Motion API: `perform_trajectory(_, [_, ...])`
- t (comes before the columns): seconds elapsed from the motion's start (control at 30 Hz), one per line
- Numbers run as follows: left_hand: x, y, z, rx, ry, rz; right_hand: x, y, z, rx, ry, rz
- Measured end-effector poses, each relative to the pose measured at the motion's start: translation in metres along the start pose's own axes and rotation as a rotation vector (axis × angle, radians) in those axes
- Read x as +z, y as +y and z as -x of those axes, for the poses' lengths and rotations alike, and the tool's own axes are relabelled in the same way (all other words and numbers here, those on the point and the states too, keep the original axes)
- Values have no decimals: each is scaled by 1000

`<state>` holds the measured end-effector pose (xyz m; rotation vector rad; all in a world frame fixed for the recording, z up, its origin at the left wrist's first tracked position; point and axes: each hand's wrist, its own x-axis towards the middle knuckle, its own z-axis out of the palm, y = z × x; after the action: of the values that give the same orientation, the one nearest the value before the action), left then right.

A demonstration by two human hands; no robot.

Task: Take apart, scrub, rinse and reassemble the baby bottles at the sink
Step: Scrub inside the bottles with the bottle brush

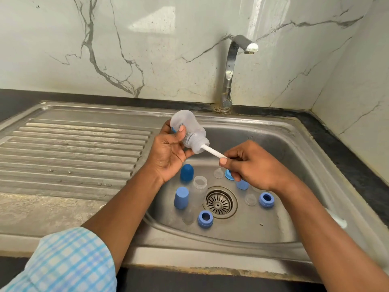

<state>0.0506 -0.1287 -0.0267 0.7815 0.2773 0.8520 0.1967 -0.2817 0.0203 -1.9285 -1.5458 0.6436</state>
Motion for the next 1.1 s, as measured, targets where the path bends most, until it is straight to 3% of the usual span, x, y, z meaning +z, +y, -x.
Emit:
perform_trajectory(0.17, [7,-13,4,-96,-128,95,4,-2,-4,86,-13,-154])
perform_trajectory(0.23, [7,-12,3,-115,-121,83,9,-3,-7,59,35,-47])
perform_trajectory(0.4, [16,-22,0,-89,196,-197,29,-5,-10,59,289,396])
perform_trajectory(0.6, [0,-5,-16,81,353,-183,30,-15,-9,-80,286,414])
perform_trajectory(0.87, [0,3,-3,25,149,9,4,-11,1,-56,46,185])
perform_trajectory(1.0, [9,-10,6,-13,1,105,4,-14,1,-18,21,66])
perform_trajectory(1.1, [18,-13,8,-30,-9,110,6,-12,0,43,11,26])
